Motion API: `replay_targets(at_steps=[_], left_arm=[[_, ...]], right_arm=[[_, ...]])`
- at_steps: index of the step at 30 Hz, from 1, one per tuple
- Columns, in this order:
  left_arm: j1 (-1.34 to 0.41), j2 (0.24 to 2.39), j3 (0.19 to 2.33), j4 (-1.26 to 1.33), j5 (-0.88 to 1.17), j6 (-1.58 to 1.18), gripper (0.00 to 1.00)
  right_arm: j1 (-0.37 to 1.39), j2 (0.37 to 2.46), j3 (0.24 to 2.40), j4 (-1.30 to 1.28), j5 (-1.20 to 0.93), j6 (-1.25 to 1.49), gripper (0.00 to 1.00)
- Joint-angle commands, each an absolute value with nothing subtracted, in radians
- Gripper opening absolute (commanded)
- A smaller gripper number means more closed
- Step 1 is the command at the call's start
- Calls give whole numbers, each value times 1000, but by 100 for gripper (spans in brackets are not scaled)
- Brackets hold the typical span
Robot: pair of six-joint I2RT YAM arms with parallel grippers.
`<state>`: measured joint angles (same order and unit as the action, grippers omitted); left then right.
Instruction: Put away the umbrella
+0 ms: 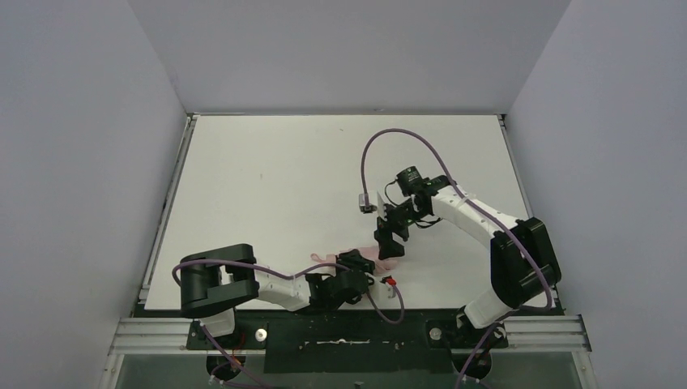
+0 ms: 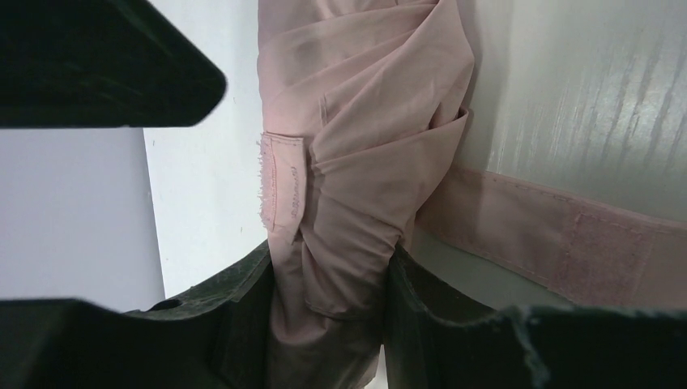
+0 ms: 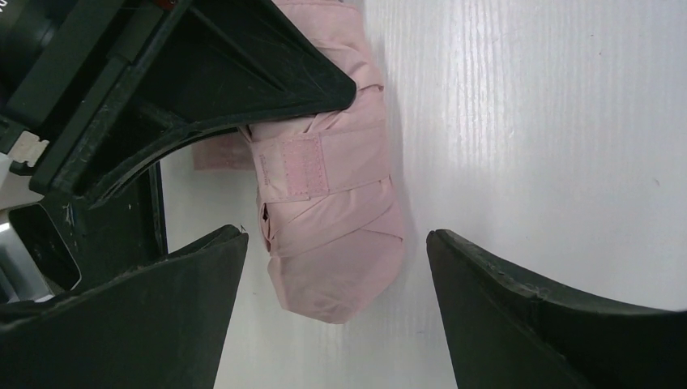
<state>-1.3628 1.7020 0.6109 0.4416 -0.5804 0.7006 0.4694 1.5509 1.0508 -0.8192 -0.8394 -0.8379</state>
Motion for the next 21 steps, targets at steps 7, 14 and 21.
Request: replay_targets(at_steps=[7, 14, 21], left_arm=[[-1375, 1719, 586, 444, -533, 694, 0], [-1375, 1705, 583, 456, -537, 686, 0], [-1375, 1652, 576, 483, -567, 638, 0]], right_arm=[[506, 1627, 1009, -729, -798, -830, 84], [523, 1712, 1028, -736, -712, -834, 75], [531, 1766, 1067, -735, -657, -789, 38]])
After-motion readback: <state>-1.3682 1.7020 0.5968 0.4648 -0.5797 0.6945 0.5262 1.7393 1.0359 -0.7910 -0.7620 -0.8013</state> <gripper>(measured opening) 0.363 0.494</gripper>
